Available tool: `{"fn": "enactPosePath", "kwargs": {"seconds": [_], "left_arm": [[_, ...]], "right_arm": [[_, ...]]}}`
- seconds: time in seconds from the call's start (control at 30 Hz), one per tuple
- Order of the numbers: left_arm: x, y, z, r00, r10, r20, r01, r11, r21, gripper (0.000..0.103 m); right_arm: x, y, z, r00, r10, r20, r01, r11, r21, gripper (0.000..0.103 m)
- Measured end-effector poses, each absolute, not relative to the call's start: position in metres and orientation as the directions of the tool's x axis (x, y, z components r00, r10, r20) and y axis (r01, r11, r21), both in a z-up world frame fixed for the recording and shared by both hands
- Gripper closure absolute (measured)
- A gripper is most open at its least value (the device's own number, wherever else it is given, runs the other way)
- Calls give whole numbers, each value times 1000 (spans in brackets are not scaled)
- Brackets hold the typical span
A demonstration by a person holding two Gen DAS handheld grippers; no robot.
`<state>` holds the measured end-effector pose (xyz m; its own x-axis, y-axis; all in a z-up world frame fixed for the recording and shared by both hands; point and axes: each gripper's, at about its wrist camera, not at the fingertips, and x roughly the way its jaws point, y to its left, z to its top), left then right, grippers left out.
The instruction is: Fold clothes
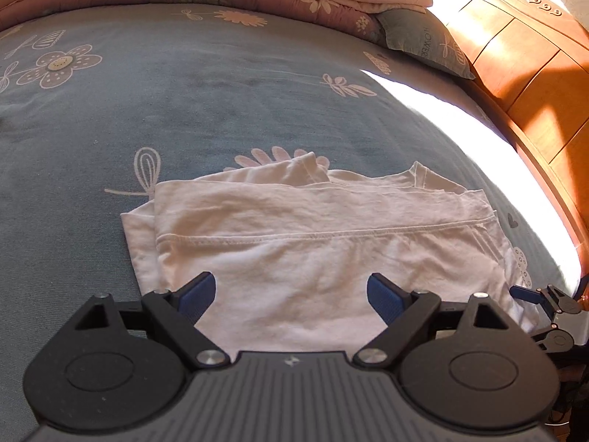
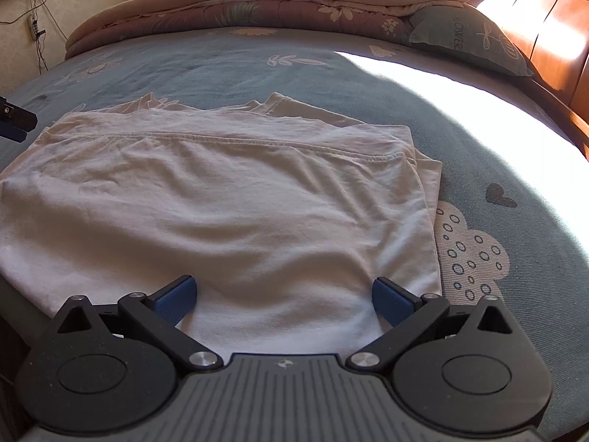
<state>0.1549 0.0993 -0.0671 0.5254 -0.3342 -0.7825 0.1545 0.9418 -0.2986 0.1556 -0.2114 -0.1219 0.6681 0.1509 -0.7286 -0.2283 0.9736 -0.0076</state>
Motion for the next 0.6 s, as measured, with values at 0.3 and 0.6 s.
{"fn": "enactPosePath", "kwargs": {"seconds": [0.3, 0.6], "left_arm": [[109, 120, -72, 530, -370, -763, 75, 917, -393, 13], [97, 134, -86, 496, -386, -778, 21, 901, -434, 14]], "right_arm": [[155, -211, -122, 673, 148, -725, -225, 974, -9, 0], [155, -210, -117, 656, 135, -743, -212, 977, -10, 0]]}}
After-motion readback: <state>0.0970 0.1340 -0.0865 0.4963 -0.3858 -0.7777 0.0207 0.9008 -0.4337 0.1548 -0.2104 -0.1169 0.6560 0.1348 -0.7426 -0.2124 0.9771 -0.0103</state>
